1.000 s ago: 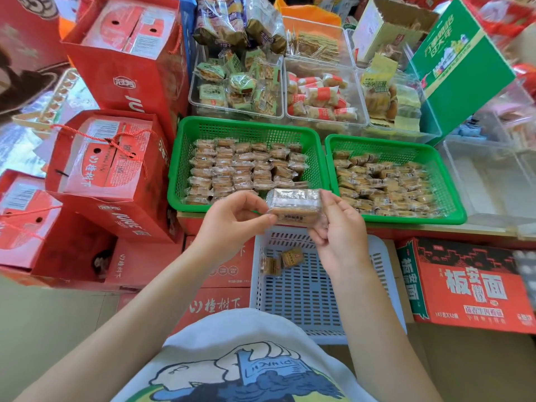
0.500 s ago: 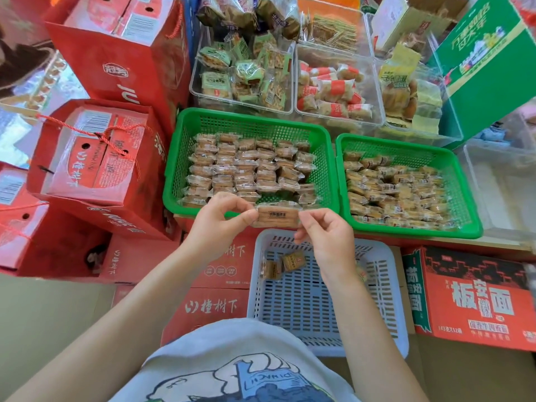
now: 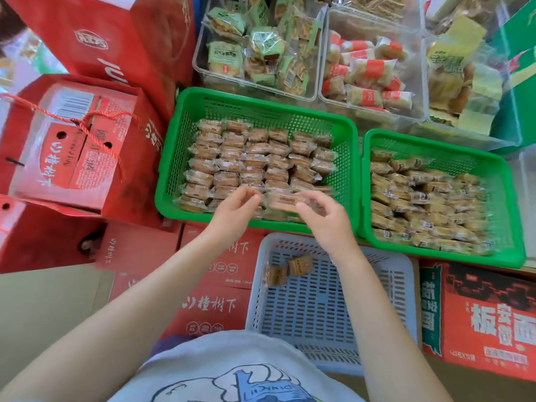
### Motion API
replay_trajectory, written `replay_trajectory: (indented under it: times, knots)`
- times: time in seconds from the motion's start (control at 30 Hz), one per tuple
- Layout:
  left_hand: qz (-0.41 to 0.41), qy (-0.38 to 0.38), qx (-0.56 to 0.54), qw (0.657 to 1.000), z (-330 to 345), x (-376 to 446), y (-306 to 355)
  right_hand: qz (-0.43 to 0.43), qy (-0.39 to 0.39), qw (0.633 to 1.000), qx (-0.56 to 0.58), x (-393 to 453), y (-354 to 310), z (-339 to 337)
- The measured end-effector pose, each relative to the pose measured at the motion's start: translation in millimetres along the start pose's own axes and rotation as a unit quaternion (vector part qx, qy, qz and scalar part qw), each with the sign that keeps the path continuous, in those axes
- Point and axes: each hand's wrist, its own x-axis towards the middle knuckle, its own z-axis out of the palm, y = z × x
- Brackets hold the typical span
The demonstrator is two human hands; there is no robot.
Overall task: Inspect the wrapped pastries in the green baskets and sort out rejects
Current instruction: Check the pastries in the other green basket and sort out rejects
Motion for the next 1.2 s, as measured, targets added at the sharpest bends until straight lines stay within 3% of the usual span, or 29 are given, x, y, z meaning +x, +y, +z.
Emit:
replay_trajectory:
  times: [0.07,0.17,0.23,0.43,0.57,0.77,0.83,1.0,1.1,1.2]
  knots:
    - [0.072,0.001,0.178,0.981,-2,18,-10,-0.026,0.009,0.998,-0.063,23,5,0]
    - [0.144,-0.056,0.429,0.890,-7,41,-30,-0.047,-0.026,0.984,-0.173,49,16,4]
    - [0.152,-0.065,0.519,0.839,-9,50,-39,-0.050,-0.025,0.974,-0.218,58,20,11]
    - [0.183,-0.013,0.572,0.800,-6,54,-47,-0.076,0.026,0.944,-0.320,66,20,30]
    - [0.200,0.017,0.586,0.785,-4,52,-50,-0.047,0.052,0.913,-0.402,62,18,42]
    - [0.201,0.027,0.587,0.784,-5,53,-50,-0.003,-0.113,0.953,-0.282,72,21,47]
    - [0.199,0.027,0.582,0.788,-5,53,-51,-0.010,-0.125,0.957,-0.260,76,22,43]
    - [0.204,0.026,0.568,0.797,-6,52,-52,-0.005,-0.052,0.960,-0.274,82,31,51]
    - [0.199,-0.024,0.575,0.793,-8,52,-49,0.009,0.017,0.937,-0.348,89,37,64]
    - [0.174,-0.084,0.582,0.790,-8,57,-45,0.013,0.010,0.934,-0.357,94,36,64]
